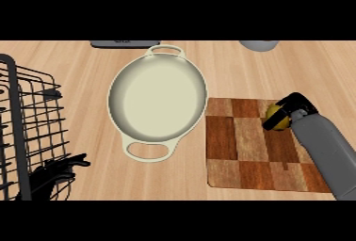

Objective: Pick the lemon from the cutting board and place it in the pot

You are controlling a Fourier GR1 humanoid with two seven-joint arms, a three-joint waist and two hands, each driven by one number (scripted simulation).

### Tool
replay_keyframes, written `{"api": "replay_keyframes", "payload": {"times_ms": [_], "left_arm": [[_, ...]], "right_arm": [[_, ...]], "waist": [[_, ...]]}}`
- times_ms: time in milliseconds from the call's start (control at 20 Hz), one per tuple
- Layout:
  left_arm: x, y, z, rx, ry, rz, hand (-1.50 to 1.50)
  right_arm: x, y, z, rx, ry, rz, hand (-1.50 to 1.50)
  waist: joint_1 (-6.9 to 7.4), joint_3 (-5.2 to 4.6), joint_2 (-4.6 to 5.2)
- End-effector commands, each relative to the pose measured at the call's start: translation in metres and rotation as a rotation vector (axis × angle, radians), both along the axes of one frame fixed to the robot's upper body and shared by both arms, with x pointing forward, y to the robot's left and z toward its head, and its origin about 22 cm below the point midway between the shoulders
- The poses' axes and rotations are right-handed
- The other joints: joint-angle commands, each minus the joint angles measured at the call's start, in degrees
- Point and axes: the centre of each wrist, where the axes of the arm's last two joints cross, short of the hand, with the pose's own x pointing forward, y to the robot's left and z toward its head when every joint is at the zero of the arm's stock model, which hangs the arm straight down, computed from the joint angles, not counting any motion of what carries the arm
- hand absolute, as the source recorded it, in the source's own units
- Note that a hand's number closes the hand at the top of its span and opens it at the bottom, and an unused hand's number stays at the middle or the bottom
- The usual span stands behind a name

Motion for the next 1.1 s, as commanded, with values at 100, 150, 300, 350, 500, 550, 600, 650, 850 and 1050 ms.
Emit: {"api": "replay_keyframes", "payload": {"times_ms": [100,150,300,350,500,550,600,650,850,1050], "left_arm": [[0.032,0.01,0.041,0.127,-0.154,0.005,0.0],[0.034,-0.003,0.032,0.097,-0.143,-0.032,0.0],[0.047,-0.015,0.031,0.102,-0.144,-0.118,0.0],[0.056,-0.024,0.033,0.098,-0.159,-0.128,0.0],[0.066,-0.02,0.036,0.122,-0.169,-0.08,0.0],[0.066,-0.02,0.038,0.12,-0.165,-0.087,0.0],[0.065,-0.029,0.032,0.111,-0.173,-0.066,0.0],[0.06,-0.019,0.029,0.123,-0.161,-0.055,0.0],[0.057,-0.008,0.033,0.126,-0.151,-0.027,0.0],[0.052,-0.004,0.032,0.121,-0.146,0.011,0.0]], "right_arm": [[-0.019,0.168,0.013,0.038,-0.118,0.579,1.5],[-0.03,0.207,0.024,0.049,-0.172,0.73,1.5],[-0.062,0.275,0.051,-0.002,-0.276,1.052,1.5],[-0.07,0.286,0.056,-0.056,-0.314,1.109,1.5],[-0.101,0.31,0.064,-0.15,-0.43,1.221,1.5],[-0.104,0.317,0.074,-0.18,-0.516,1.216,1.5],[-0.113,0.323,0.081,-0.211,-0.563,1.217,1.5],[-0.122,0.328,0.089,-0.227,-0.614,1.207,1.5],[-0.14,0.343,0.121,-0.3,-0.878,1.134,1.5],[-0.158,0.349,0.148,-0.256,-0.994,1.045,1.5]], "waist": [[3.32,-0.08,-0.71],[5.37,-0.13,-0.58],[10.86,-0.15,-0.52],[10.47,-0.17,-0.41],[7.93,-0.17,-0.6],[7.65,-0.13,-0.54],[7.06,-0.17,-0.81],[7.19,-0.21,-1.01],[4.6,-0.16,-1.27],[3.25,-0.16,-1.09]]}}
